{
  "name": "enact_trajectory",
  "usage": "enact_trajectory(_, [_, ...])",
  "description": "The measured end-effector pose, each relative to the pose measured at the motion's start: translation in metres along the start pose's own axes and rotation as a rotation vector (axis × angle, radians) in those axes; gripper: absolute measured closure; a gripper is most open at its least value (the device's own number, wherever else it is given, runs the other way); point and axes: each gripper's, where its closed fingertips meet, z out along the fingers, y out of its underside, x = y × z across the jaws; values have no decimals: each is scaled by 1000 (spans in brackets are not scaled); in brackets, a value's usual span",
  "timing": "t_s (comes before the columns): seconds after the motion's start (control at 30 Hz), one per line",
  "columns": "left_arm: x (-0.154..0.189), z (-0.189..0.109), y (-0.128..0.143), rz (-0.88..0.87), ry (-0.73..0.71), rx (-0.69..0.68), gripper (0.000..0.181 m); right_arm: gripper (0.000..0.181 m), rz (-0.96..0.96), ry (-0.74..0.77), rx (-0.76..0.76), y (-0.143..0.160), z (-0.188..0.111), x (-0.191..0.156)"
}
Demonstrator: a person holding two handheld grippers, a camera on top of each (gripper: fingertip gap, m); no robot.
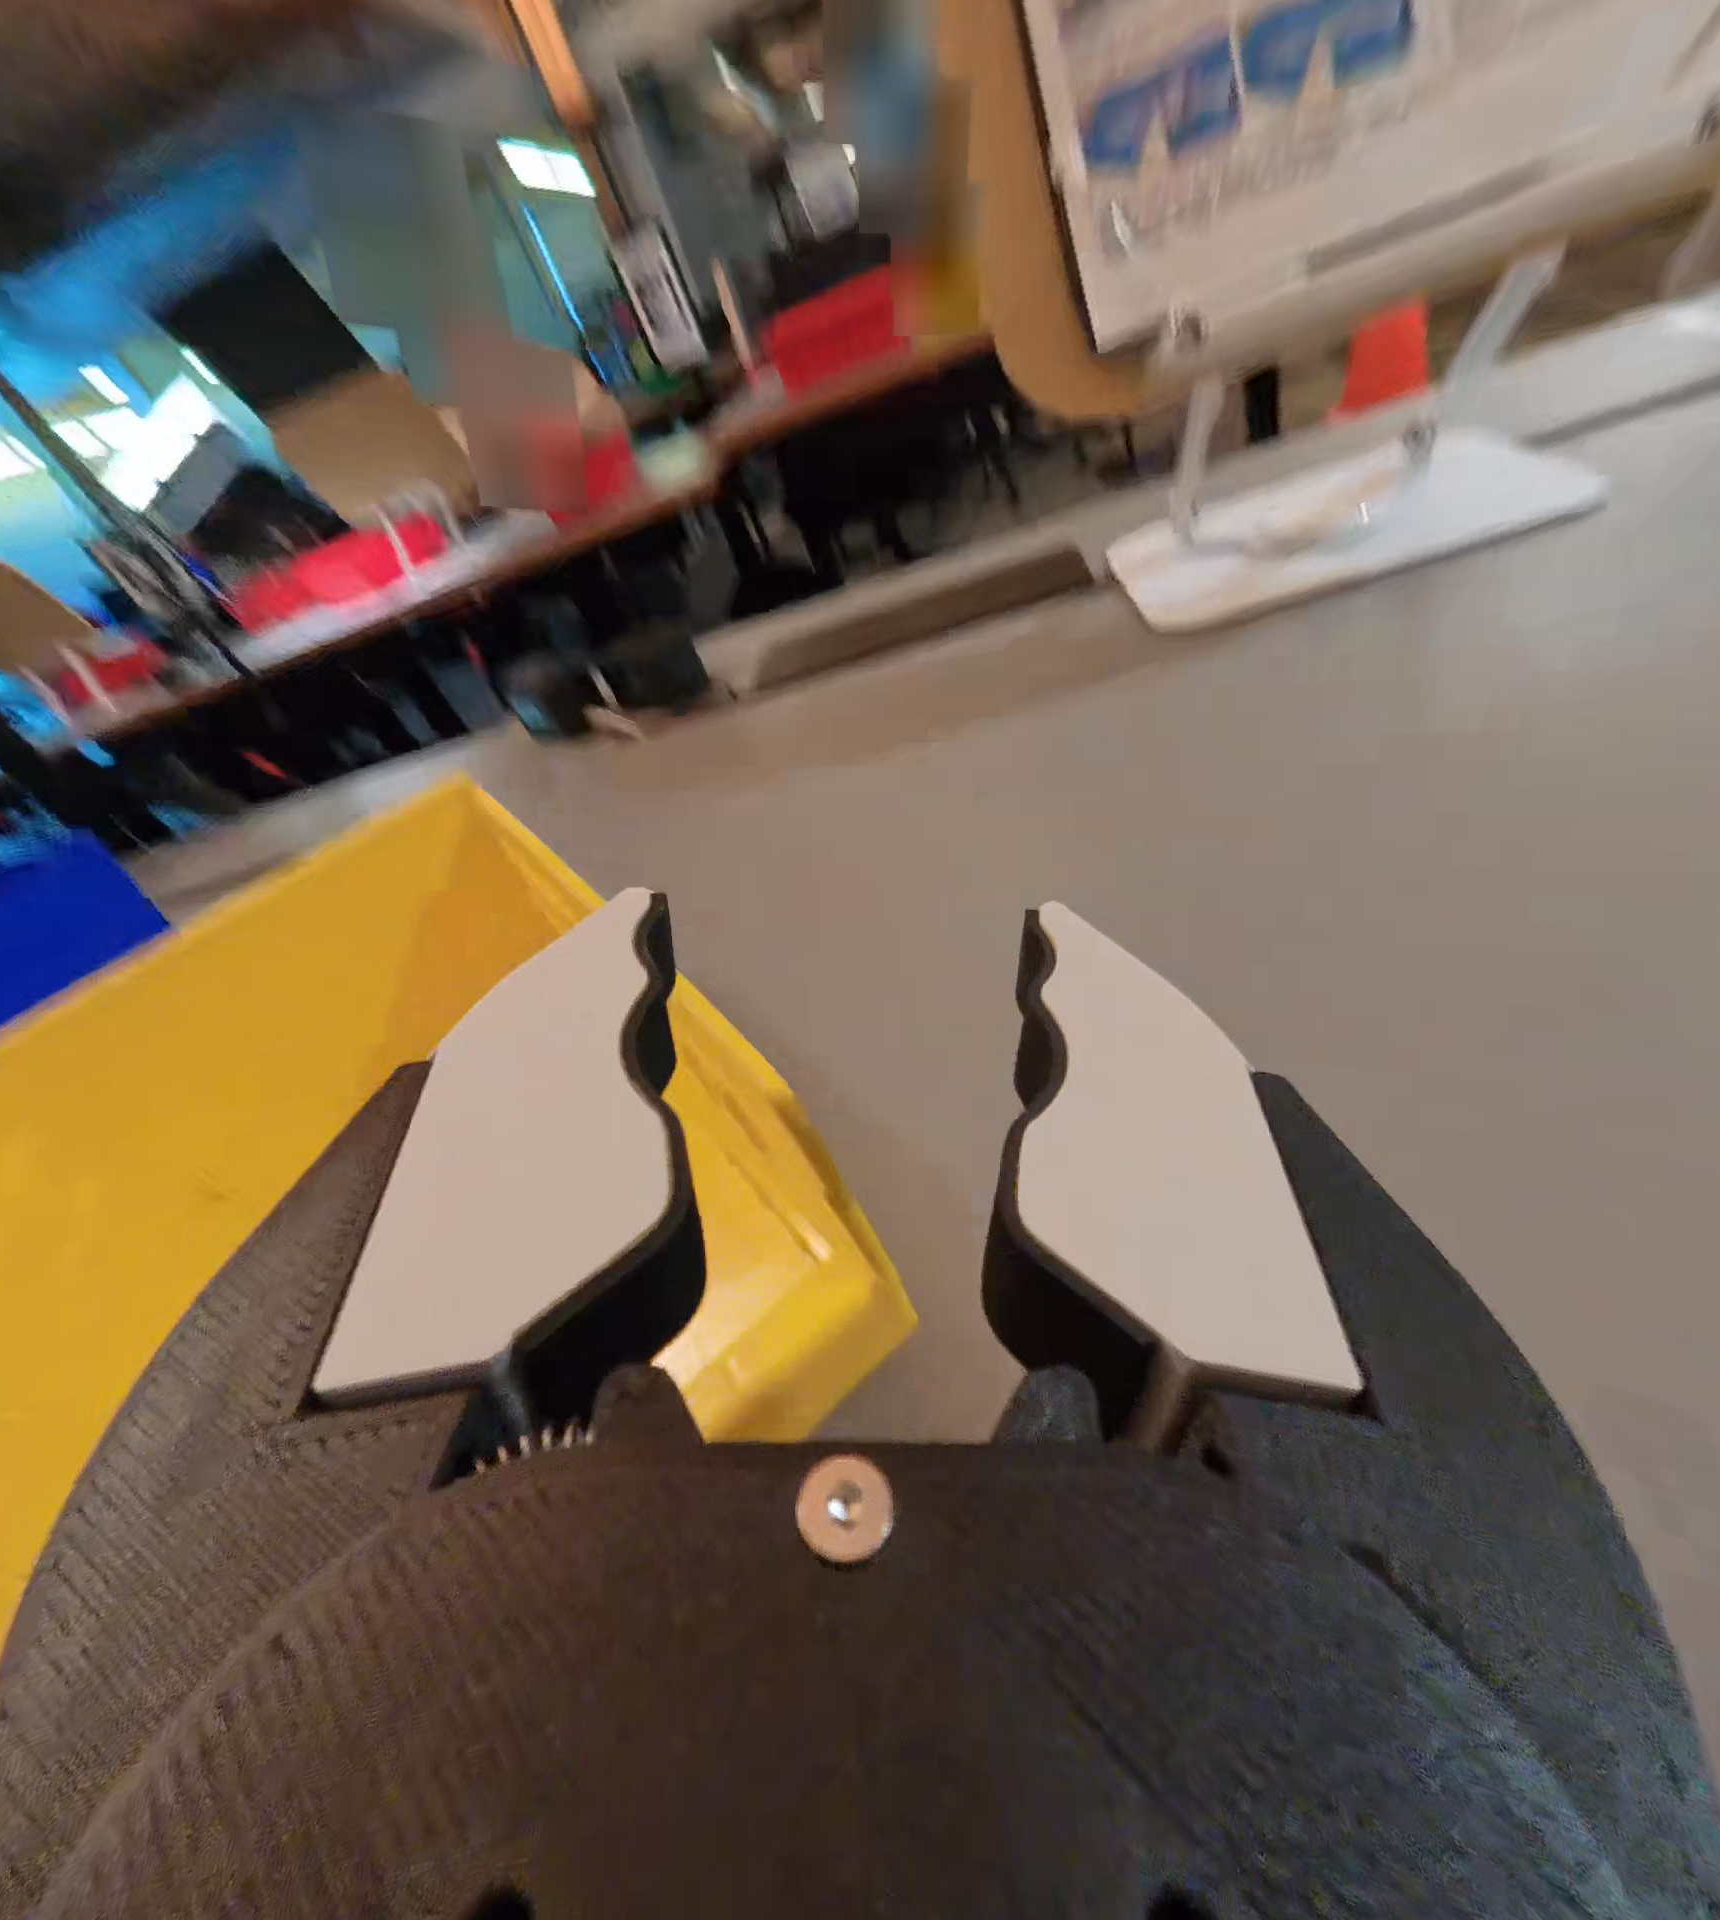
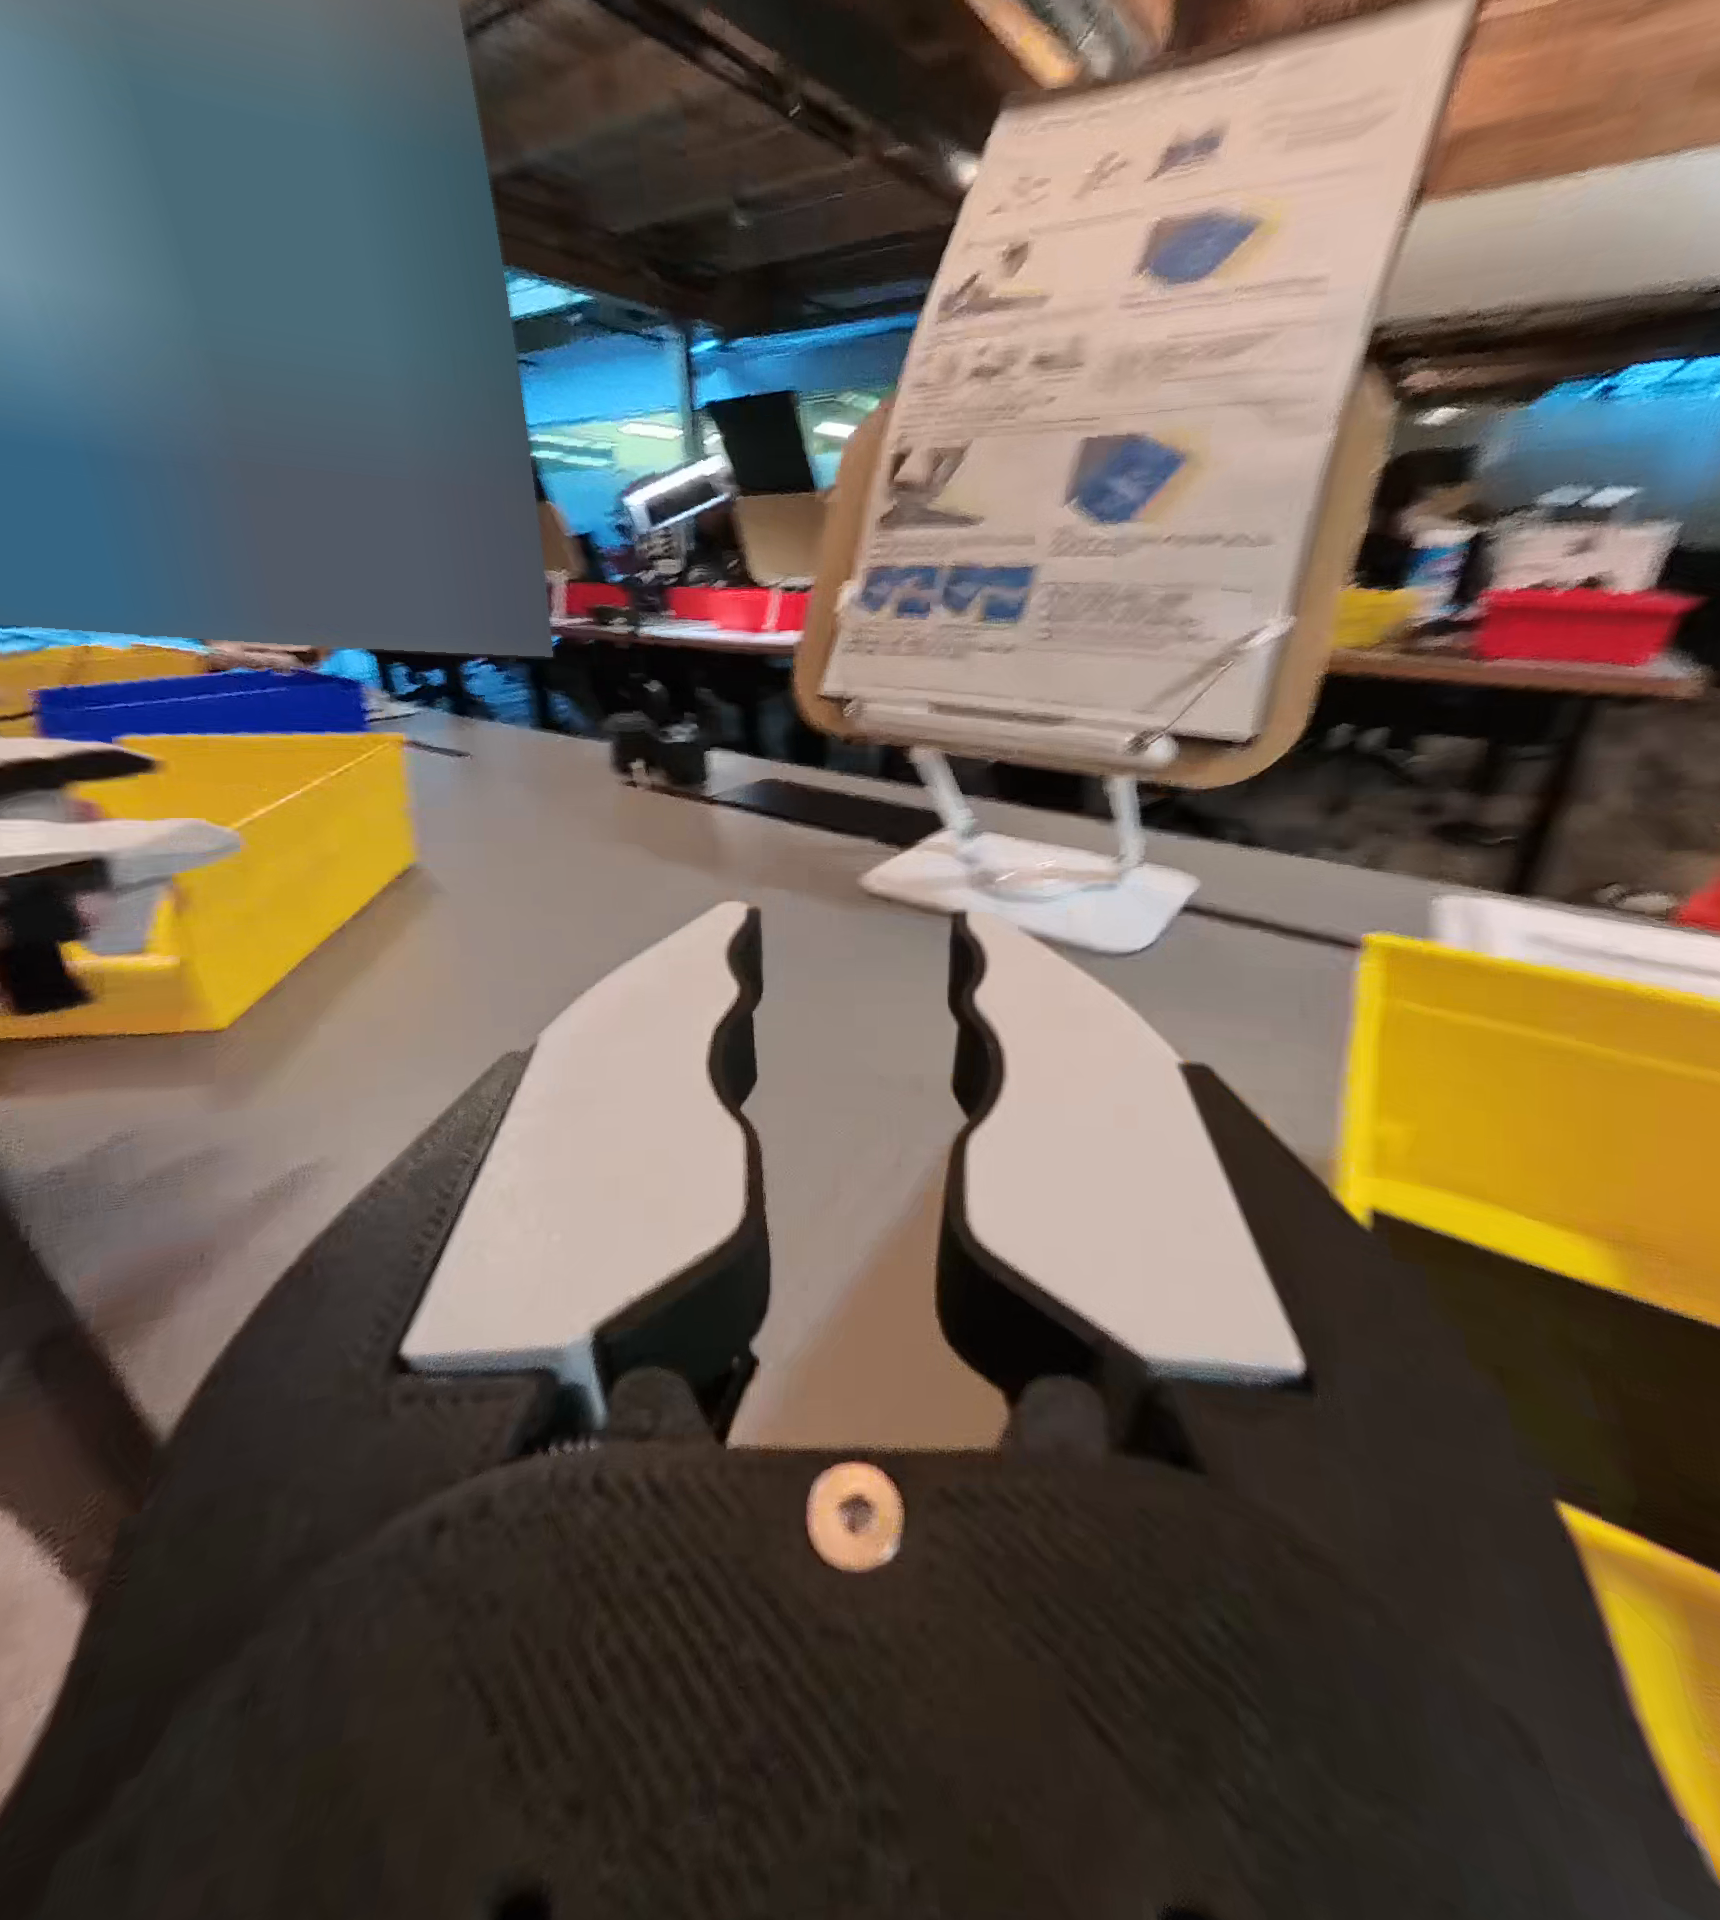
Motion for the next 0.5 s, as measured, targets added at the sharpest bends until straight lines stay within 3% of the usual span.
enact_trajectory(0.03, [2,5,12,-31,29,-57,118,146,36,-29,-30,10,5,-4])
enact_trajectory(0.1, [3,10,28,-70,54,-108,138,146,119,-99,-66,24,13,-14])
enact_trajectory(0.23, [-16,5,31,-33,-19,-82,169,146,215,-206,-108,39,23,-35])
enact_trajectory(0.5, [-36,-9,42,-82,-41,-97,148,147,212,-269,-152,50,36,-47])
